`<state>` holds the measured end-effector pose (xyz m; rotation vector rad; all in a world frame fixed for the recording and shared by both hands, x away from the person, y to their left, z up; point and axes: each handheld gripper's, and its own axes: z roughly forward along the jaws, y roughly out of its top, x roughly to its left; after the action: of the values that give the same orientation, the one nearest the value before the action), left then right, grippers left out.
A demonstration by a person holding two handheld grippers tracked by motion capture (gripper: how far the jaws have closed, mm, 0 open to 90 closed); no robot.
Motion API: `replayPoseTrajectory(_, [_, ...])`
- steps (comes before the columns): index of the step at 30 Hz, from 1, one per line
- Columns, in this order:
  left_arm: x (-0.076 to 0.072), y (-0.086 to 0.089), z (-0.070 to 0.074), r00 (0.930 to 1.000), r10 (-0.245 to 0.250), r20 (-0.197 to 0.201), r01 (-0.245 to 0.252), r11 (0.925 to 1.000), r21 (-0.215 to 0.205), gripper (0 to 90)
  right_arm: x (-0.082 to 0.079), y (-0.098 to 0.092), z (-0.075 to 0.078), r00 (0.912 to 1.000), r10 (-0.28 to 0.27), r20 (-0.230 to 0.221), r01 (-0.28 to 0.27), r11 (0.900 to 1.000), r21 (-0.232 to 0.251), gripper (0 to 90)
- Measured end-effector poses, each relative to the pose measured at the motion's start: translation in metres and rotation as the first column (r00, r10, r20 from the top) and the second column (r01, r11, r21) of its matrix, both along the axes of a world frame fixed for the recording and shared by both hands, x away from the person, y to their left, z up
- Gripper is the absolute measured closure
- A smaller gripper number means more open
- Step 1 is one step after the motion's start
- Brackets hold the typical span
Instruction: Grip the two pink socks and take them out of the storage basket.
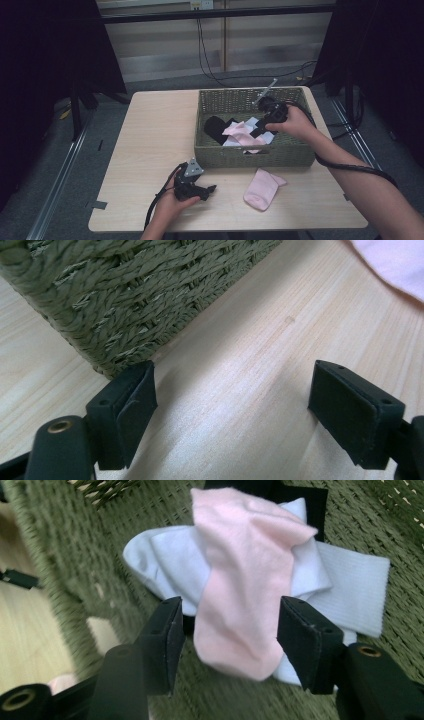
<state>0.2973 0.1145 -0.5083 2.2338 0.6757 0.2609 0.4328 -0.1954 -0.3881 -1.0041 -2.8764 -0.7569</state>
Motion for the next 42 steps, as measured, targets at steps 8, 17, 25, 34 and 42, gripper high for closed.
replayPoseTrajectory(8, [0.0,0.0,0.0,1.0,0.001,0.001,-0.001,1.0,0.002,18.7,0.015,0.006,-0.019,0.9996,-0.026,-0.012,0.026,1.0,-0.017,48.0])
replayPoseTrajectory(17, [0.0,0.0,0.0,1.0,0.002,0.001,-0.002,1.0,0.002,18.6,0.023,0.018,-0.032,0.9996,-0.02,-0.018,0.019,0.999,-0.036,54.0])
replayPoseTrajectory(25, [0.0,0.0,0.0,1.0,0.001,0.001,-0.001,1.0,0.002,18.6,0.032,0.032,-0.047,0.9974,0.005,-0.071,-0.01,0.998,-0.069,82.0])
replayPoseTrajectory(34, [0.0,0.0,0.0,1.0,0.0,0.0,0.0,1.0,0.002,18.5,0.03,0.023,-0.026,0.996,0.012,-0.088,-0.016,0.999,-0.049,87.7])
replayPoseTrajectory(42, [0.0,0.0,0.0,1.0,-0.001,0.0,0.001,1.0,0.0,18.5,0.02,0.002,0.007,0.9969,0.017,-0.077,-0.019,0.999,-0.028,87.7])
